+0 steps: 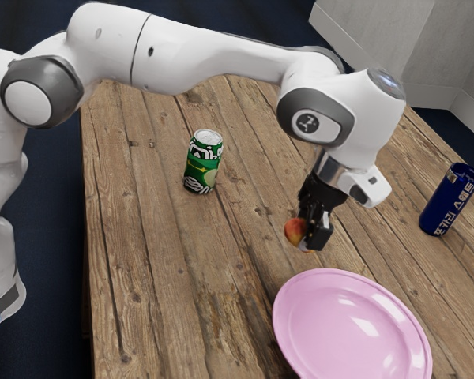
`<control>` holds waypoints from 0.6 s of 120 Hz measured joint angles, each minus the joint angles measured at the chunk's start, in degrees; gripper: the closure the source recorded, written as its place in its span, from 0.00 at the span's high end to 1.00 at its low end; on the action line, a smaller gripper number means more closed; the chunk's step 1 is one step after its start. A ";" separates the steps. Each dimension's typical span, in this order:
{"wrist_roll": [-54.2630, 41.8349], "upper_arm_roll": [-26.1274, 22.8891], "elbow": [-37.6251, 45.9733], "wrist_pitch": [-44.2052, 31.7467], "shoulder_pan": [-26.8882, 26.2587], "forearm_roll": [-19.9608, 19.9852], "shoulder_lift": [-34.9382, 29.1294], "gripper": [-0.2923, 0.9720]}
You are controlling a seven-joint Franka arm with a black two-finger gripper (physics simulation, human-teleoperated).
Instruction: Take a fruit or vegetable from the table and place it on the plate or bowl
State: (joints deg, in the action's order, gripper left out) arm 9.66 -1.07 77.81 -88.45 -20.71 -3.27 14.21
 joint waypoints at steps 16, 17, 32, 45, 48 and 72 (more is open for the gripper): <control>1.91 -0.86 -1.27 0.53 -3.60 -0.06 1.67 0.47; 2.01 -1.01 -1.43 0.50 -3.75 -0.05 1.86 0.47; 3.41 -3.16 -6.57 0.19 -6.19 -0.06 6.40 0.46; 4.44 -4.32 -11.66 -0.57 -6.48 -0.02 9.19 0.46; 4.65 -4.32 -12.24 -1.19 -6.20 0.00 9.46 0.46; 6.11 -4.29 -13.37 -10.44 -5.60 0.12 15.02 0.46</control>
State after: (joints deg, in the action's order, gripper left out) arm 15.77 -5.36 64.44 -98.89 -26.31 -3.15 29.22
